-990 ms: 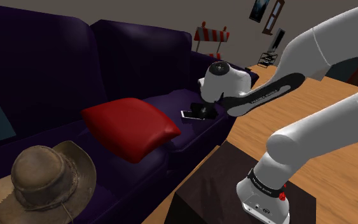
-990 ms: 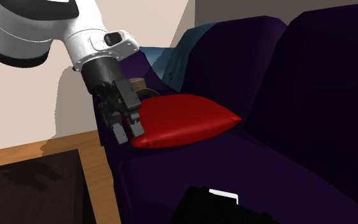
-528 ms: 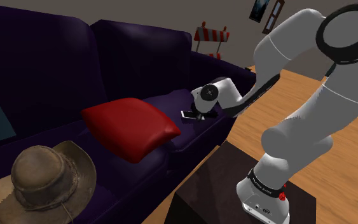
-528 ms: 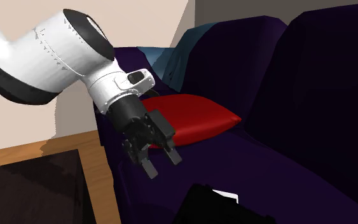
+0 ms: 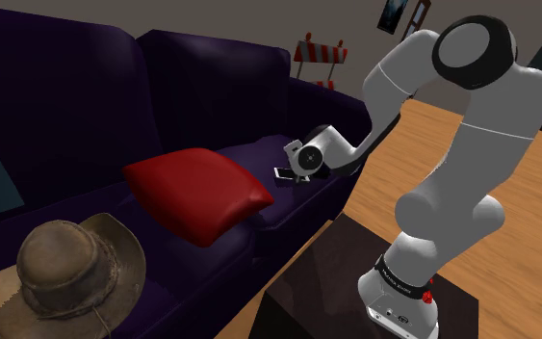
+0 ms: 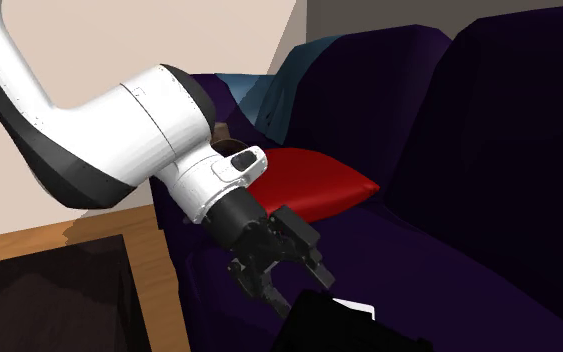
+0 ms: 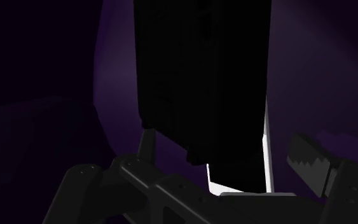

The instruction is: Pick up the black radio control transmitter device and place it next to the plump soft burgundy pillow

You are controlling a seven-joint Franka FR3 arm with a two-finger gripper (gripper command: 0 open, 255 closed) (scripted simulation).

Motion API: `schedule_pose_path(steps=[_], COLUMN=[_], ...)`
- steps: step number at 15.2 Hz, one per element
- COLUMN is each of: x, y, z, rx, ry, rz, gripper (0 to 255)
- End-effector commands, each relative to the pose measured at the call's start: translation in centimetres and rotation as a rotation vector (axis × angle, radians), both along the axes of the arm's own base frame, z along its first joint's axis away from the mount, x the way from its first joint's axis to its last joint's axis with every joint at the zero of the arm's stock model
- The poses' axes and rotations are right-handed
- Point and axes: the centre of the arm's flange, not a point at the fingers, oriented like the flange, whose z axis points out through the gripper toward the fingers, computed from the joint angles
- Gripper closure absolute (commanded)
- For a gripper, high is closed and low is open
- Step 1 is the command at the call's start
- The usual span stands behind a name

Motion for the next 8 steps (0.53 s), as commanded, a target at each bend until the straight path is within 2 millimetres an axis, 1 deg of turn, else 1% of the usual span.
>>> schedule_pose_path(steps=[1,3,8], x=[0.52,0.87,0.87], y=[-0.78,-1.36,-1.36], z=[-0.88,-1.37,-1.37], rx=[-0.002,-0.002,-0.002], ry=[-0.001,-0.001,-0.001], rz=[0.002,0.002,0.002], gripper=[0,0,0])
